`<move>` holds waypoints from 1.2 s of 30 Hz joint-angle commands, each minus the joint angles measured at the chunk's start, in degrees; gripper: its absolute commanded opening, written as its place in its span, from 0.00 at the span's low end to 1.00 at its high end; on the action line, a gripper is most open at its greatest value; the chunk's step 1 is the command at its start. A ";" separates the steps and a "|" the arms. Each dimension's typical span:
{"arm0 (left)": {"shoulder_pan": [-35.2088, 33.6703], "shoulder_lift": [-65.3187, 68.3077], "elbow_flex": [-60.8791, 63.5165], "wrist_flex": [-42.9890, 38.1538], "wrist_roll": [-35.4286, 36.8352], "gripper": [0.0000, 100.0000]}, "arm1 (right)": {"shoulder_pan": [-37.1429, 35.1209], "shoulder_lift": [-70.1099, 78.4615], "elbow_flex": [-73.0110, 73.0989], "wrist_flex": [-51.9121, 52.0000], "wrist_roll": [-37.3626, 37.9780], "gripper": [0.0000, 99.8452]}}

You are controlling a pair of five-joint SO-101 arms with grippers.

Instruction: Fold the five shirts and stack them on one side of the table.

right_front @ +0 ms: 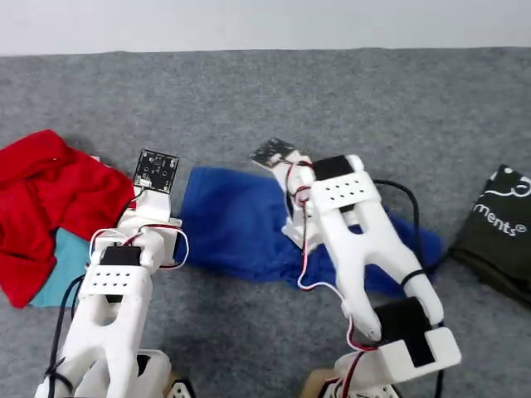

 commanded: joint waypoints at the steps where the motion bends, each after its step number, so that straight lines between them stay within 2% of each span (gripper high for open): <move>1: -0.09 -1.85 -0.13 -1.05 0.53 0.00 | -0.40 1.80 -4.75 0.40 0.62 0.01; 11: -0.09 -1.85 -0.13 -0.97 0.44 0.00 | -0.48 17.19 -11.60 -2.59 -1.76 0.01; 21: -0.18 -1.85 -0.13 -0.97 0.35 0.00 | -2.77 17.89 -11.43 12.79 -1.93 0.01; 36: -0.18 -1.85 -0.04 -0.97 0.35 0.00 | -2.59 27.03 -12.13 3.03 -1.85 0.01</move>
